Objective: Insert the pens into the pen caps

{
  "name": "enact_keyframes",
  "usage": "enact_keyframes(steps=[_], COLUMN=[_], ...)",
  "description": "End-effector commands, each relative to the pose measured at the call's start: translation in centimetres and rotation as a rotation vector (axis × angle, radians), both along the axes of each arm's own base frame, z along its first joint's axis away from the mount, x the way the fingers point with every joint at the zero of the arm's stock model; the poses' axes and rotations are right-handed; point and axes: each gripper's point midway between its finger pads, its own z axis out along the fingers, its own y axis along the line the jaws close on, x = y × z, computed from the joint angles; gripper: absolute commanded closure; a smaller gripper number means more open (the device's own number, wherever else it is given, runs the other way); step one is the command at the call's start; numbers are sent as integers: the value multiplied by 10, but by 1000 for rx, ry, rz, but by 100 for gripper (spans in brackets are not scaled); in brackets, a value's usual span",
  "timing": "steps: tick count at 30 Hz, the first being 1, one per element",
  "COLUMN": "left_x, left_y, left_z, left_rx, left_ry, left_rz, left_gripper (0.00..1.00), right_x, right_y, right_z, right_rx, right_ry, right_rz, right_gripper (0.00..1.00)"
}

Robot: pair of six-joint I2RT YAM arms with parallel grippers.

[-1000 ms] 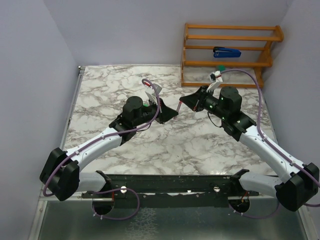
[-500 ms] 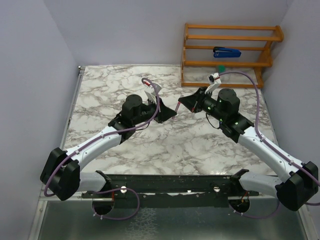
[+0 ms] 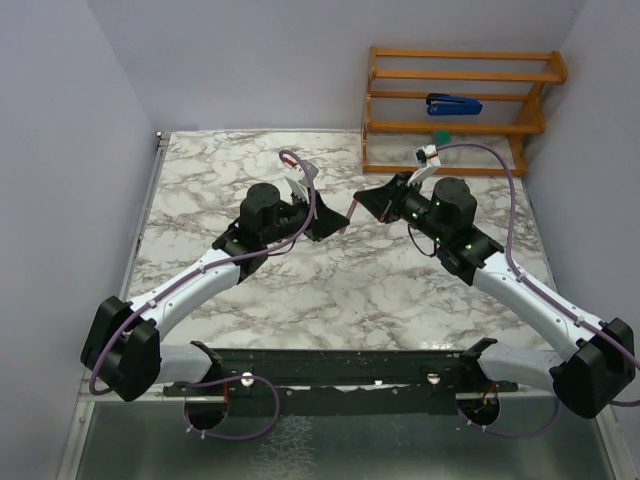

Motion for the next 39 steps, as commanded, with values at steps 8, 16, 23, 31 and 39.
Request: enact_keyframes(steps=[8, 16, 23, 31, 39], left_x=[50, 52, 56, 58, 47], left_y=[28, 33, 36, 26, 15], left_z=[107, 107, 107, 75, -4], left_rx=[-178, -174, -170, -131, -8], left_ry=[-276, -284, -287, -226, -74], left_rz=[218, 233, 235, 188, 91], left_gripper=[100, 100, 100, 100, 100], right_x=[-59, -61, -61, -47, -16], right_y=[24, 26, 29, 26, 8], right_z=[-81, -87, -87, -80, -47], right_rx=[-141, -157, -166, -209, -239], right_ry=[271, 293, 290, 271, 167], right_rz=[213, 215, 224, 172, -5], right_gripper=[99, 99, 99, 97, 67])
